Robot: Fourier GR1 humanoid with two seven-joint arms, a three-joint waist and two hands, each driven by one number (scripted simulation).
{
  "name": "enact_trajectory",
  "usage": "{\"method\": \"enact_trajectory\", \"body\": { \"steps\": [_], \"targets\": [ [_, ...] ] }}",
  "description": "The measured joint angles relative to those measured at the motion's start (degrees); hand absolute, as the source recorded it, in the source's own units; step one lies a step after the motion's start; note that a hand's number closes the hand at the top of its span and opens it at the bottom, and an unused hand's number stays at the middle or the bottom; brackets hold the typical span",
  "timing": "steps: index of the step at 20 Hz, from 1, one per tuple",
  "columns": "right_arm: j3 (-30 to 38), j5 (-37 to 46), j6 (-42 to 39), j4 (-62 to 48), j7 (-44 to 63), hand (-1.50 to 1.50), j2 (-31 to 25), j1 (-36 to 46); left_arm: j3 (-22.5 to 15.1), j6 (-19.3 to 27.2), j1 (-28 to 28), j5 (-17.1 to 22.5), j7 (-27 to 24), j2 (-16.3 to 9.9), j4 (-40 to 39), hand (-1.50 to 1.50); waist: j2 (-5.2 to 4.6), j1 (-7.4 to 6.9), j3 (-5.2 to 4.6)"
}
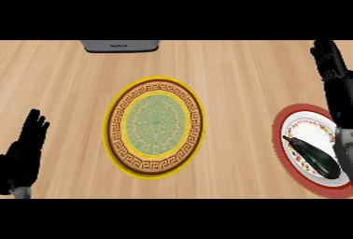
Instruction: Pick the eggplant from the plate and place it in the plate
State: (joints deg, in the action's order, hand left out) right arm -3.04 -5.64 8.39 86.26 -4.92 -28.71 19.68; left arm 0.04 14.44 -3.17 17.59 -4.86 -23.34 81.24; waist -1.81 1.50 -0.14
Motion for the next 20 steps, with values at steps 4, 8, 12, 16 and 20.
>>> {"method": "enact_trajectory", "body": {
  "steps": [4, 8, 12, 16, 20],
  "targets": [
    [-4.1, -9.8, -11.3, 1.2, 0.2, 1.5, 4.0, -1.1, -1.8, -1.5, 3.8, -1.5, 0.2, -1.3, 2.3, 0.0, 0.96, -0.89, 0.33],
    [-12.2, -10.0, -23.0, 2.6, 0.7, 1.5, 2.2, -0.2, -4.1, -4.0, 8.7, -2.9, -0.4, -2.7, 5.4, 0.0, 1.38, -1.43, 0.37],
    [-17.5, -10.8, -31.9, 1.3, -2.0, -1.5, -0.6, -7.5, -4.9, -5.8, 12.7, -2.9, 2.3, -4.1, 7.6, 0.0, 1.6, -0.49, 0.35],
    [-15.2, -20.3, -37.7, -2.6, -4.0, -1.5, -0.6, -14.8, -5.3, -6.5, 14.9, -3.0, 4.0, -4.5, 8.3, 0.0, 1.6, -0.21, 0.31],
    [-9.8, -29.4, -43.5, -5.1, -5.0, -1.5, -3.0, -18.3, -5.4, -7.3, 16.2, -3.1, 5.9, -4.4, 9.2, 0.0, 1.73, -0.65, 0.23]
  ]
}}
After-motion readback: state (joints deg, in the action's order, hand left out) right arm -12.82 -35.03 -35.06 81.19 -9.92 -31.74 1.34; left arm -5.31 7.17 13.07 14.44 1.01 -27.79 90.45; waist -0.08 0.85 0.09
